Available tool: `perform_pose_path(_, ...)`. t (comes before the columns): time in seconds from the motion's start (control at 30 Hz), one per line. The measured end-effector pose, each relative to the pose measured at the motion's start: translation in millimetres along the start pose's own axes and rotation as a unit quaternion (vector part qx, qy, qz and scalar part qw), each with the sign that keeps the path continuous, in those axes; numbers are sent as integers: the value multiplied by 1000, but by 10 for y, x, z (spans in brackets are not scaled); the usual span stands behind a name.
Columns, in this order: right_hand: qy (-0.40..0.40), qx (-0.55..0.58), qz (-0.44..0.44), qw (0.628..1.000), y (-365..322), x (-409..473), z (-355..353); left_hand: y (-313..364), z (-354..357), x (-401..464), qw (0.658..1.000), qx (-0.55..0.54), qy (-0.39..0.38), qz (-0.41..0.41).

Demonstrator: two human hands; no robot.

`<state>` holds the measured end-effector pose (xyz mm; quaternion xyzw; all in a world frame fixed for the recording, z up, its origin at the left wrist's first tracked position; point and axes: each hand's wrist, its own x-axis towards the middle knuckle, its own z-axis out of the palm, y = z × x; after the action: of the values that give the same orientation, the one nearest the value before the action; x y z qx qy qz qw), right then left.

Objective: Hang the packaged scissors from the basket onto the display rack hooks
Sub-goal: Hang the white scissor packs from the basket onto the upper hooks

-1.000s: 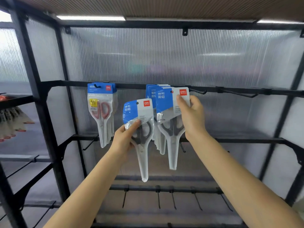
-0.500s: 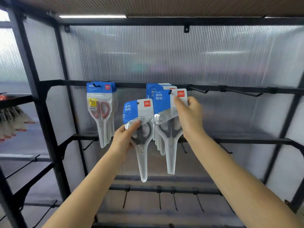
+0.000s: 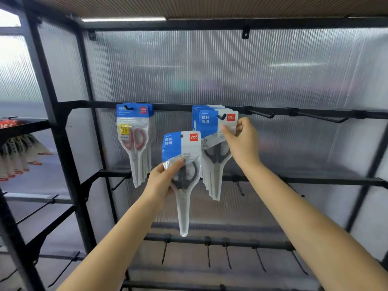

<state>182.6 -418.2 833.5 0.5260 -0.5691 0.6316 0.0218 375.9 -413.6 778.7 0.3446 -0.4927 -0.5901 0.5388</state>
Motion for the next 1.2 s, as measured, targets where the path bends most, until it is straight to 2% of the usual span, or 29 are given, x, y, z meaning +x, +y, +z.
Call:
perform_pose_path(0.17, 56, -48, -59, 996, -39, -99, -127, -62, 27, -72, 998, 51, -25, 3)
perform_pose_path(0.23, 42, -46, -94, 994, -95, -187, -235, -104, 48, -119, 996, 78, -40, 9)
perform_pose_path(0.33, -66, -49, -117, 990, -208, -276, -405, -145, 100, -197, 992, 103, -68, 26)
perform_pose_path(0.43, -193, -80, -73, 975, -304, -318, -516, -153, 173, -255, 990, 105, -91, 35)
perform_pose_path(0.63, -268, -76, -37, 960, -410, -325, -600, -154, 303, -320, 986, 107, -119, 50)
perform_pose_path(0.73, -268, -69, -42, 960, -443, -335, -643, -194, 306, -315, 983, 102, -145, 38)
perform_pose_path(0.97, -230, -60, -109, 965, -548, -253, -702, -247, 255, -272, 986, -20, -165, 18)
perform_pose_path(1.2, -140, -95, -157, 973, -668, -61, -698, -46, 396, -216, 991, -27, -117, 56)
